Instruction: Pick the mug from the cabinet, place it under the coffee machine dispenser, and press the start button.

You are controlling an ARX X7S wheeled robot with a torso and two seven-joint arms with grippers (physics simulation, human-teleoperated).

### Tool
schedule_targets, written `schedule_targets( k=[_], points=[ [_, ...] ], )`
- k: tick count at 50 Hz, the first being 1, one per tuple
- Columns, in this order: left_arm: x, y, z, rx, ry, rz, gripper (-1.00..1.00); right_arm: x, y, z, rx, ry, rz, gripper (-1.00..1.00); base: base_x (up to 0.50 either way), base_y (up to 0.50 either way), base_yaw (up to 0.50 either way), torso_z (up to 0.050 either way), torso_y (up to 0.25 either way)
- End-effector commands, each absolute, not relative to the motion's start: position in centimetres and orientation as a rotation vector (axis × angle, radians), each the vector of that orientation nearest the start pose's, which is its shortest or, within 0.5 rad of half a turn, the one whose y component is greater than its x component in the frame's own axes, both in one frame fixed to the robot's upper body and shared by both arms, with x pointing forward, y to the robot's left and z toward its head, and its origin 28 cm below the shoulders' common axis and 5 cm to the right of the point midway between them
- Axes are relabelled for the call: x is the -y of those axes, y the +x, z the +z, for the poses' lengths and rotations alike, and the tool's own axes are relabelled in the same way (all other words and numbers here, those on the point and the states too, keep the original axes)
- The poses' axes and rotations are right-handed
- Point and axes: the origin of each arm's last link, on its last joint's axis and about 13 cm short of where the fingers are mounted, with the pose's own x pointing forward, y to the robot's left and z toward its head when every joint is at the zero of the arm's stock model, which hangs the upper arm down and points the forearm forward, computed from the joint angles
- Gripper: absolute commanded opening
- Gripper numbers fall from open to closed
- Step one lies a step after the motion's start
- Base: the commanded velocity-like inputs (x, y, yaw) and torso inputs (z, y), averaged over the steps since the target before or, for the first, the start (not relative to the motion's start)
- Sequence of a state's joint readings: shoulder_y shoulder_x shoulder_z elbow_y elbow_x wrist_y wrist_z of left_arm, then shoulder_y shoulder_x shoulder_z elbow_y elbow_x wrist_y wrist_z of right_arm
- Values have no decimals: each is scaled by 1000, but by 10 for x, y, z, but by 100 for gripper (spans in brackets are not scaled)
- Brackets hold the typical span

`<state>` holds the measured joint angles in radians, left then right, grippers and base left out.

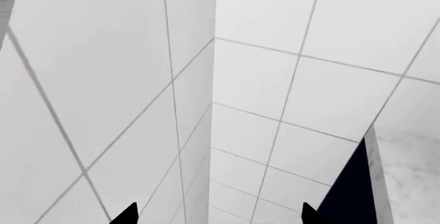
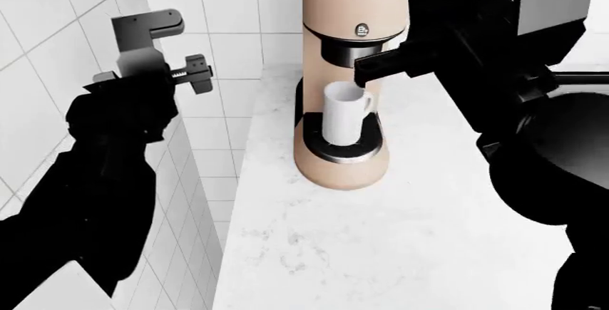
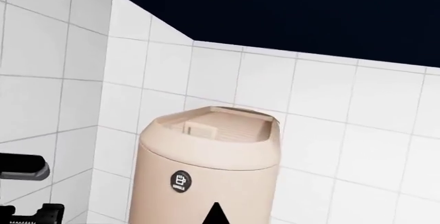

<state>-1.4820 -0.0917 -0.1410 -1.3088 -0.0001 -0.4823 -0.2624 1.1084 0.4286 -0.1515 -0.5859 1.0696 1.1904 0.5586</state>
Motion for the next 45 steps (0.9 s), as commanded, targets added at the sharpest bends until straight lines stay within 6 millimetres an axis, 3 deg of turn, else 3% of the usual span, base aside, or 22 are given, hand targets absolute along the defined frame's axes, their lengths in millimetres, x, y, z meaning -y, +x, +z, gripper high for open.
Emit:
schedule_targets(
  k=[1,14,27,45],
  points=[
    [-242,428,226,-325,-103,339,100,89,267,313,297,-151,276,-100,0,0,0,0,0],
    [-242,428,225,-329,-103,340,100,73,268,318,315,-180,330,-100,0,0,0,0,0],
    [-243,428,225,-330,-105,341,100,73,290,310,267,-176,310,-100,0,0,0,0,0],
    [-243,428,224,-333,-108,344,100,75,293,307,252,-159,291,-100,8,3,5,1,0]
  ],
)
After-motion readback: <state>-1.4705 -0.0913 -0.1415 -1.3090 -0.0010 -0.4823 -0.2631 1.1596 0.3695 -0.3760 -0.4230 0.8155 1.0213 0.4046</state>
